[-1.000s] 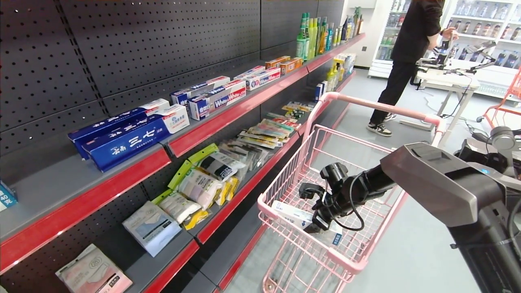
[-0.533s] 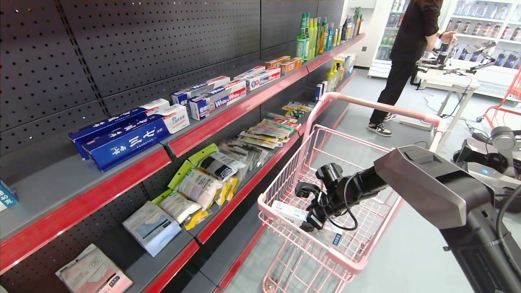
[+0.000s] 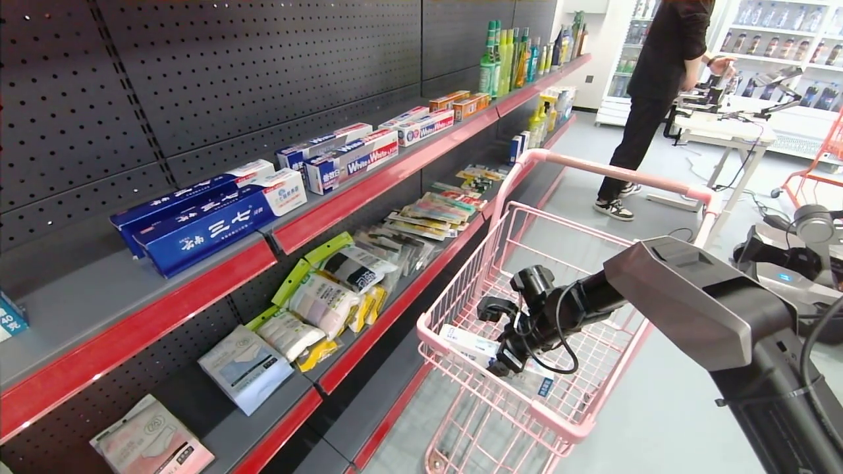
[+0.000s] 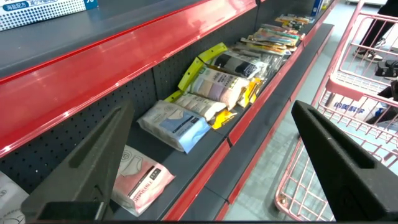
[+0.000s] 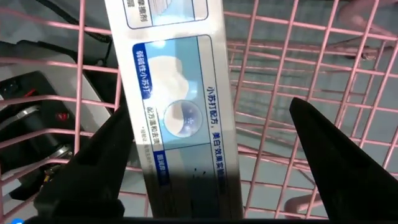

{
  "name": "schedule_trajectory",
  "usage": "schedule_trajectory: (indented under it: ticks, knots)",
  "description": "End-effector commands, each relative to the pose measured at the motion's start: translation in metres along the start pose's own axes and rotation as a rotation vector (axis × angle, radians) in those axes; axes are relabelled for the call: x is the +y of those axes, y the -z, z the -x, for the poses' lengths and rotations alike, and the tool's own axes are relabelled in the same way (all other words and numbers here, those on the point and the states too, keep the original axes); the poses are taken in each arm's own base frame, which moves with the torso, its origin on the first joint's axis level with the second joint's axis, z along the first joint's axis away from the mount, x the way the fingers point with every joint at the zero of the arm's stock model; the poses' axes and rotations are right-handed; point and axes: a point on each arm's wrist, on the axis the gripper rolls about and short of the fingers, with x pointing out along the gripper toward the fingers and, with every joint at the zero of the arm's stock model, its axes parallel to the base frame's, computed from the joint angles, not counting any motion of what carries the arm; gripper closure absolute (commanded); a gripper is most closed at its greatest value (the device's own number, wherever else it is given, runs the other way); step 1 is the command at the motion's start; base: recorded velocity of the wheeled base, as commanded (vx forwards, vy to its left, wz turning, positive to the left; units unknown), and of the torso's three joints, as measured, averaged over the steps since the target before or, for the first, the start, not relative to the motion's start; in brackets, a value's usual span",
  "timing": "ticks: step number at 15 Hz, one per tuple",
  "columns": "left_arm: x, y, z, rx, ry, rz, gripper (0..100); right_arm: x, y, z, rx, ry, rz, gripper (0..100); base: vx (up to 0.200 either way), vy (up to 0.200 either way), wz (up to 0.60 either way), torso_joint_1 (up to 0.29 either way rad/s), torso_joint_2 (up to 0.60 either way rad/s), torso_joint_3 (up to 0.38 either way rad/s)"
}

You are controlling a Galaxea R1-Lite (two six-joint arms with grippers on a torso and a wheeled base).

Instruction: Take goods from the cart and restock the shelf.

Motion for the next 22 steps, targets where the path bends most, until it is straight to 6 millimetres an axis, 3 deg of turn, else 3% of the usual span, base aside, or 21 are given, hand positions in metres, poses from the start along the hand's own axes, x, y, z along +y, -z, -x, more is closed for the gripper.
schedule_trajectory:
  ticks: [1, 7, 9, 13, 15, 19, 22]
  knots:
    - [0.0, 0.0, 0.0, 0.0, 0.0, 0.0, 0, 0.001, -0.001, 0.0, 0.0, -0.001, 0.002, 100, 0.0, 0.0, 0.0, 0.0, 0.0, 0.0]
    - [0.0, 0.0, 0.0, 0.0, 0.0, 0.0, 0, -0.001, 0.0, 0.001, -0.004, 0.0, -0.015, 100, 0.0, 0.0, 0.0, 0.0, 0.0, 0.0]
    - [0.0, 0.0, 0.0, 0.0, 0.0, 0.0, 0, -0.005, -0.001, 0.012, -0.017, 0.017, -0.038, 100, 0.0, 0.0, 0.0, 0.0, 0.0, 0.0]
    - [0.0, 0.0, 0.0, 0.0, 0.0, 0.0, 0, -0.007, -0.026, 0.071, -0.101, 0.089, -0.183, 100, 0.0, 0.0, 0.0, 0.0, 0.0, 0.0]
    - [0.0, 0.0, 0.0, 0.0, 0.0, 0.0, 0, -0.006, -0.025, 0.089, -0.107, 0.121, -0.199, 100, 0.0, 0.0, 0.0, 0.0, 0.0, 0.0]
    - [0.0, 0.0, 0.0, 0.002, 0.0, 0.0, 0, 0.011, -0.018, 0.156, -0.192, 0.19, -0.331, 100, 0.0, 0.0, 0.0, 0.0, 0.0, 0.0]
    - [0.0, 0.0, 0.0, 0.002, 0.0, 0.0, 0, 0.035, -0.014, 0.204, -0.343, 0.401, -0.46, 100, 0.0, 0.0, 0.0, 0.0, 0.0, 0.0]
